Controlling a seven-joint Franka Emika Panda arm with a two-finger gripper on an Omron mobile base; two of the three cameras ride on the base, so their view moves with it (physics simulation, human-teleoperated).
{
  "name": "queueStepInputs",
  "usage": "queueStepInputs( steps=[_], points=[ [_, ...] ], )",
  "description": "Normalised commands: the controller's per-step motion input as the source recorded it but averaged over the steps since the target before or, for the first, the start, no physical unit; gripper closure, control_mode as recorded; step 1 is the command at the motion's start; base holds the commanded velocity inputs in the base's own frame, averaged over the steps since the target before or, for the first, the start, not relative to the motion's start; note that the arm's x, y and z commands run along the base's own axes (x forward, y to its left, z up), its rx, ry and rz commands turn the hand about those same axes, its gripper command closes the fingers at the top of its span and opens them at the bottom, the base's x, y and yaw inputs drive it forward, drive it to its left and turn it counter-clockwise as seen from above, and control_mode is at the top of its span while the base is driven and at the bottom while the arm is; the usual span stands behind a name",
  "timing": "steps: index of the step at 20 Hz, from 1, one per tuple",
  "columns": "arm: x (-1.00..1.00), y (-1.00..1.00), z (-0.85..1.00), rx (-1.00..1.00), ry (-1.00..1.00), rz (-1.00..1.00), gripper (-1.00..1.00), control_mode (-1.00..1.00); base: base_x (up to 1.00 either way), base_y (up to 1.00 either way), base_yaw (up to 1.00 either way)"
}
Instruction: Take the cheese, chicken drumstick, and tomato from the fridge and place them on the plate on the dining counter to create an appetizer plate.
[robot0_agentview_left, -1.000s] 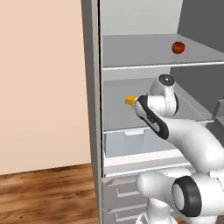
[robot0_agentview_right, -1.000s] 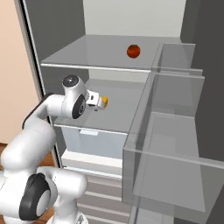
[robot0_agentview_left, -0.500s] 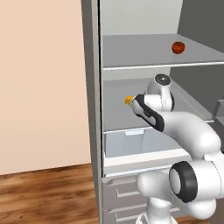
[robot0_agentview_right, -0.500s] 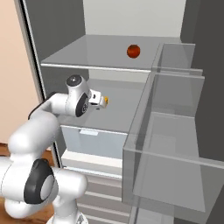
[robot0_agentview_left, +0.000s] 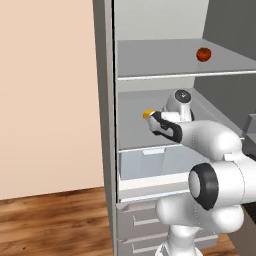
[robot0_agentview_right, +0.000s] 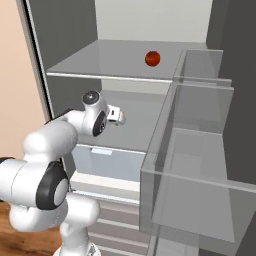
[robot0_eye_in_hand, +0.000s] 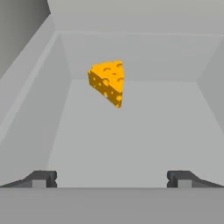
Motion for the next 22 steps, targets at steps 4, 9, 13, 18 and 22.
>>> queueStepInputs(
  steps=[4, 9, 13, 18, 22],
  points=[
    [0.44, -0.05, 0.0, 0.0, 0.0, 0.0, -1.0, -1.0, 0.0, 0.0, 0.0],
    [0.44, -0.02, -0.02, 0.0, 0.0, 0.0, -1.0, -1.0, 0.0, 0.0, 0.0],
    [0.44, -0.08, -0.09, 0.0, 0.0, 0.0, -1.0, -1.0, 0.0, 0.0, 0.0],
    [0.43, -0.06, -0.21, 0.0, 0.0, 0.03, -1.0, -1.0, 0.0, 0.0, 0.0],
    [0.41, 0.0, -0.32, 0.0, 0.0, 0.05, -1.0, -1.0, 0.0, 0.0, 0.0]
  ],
)
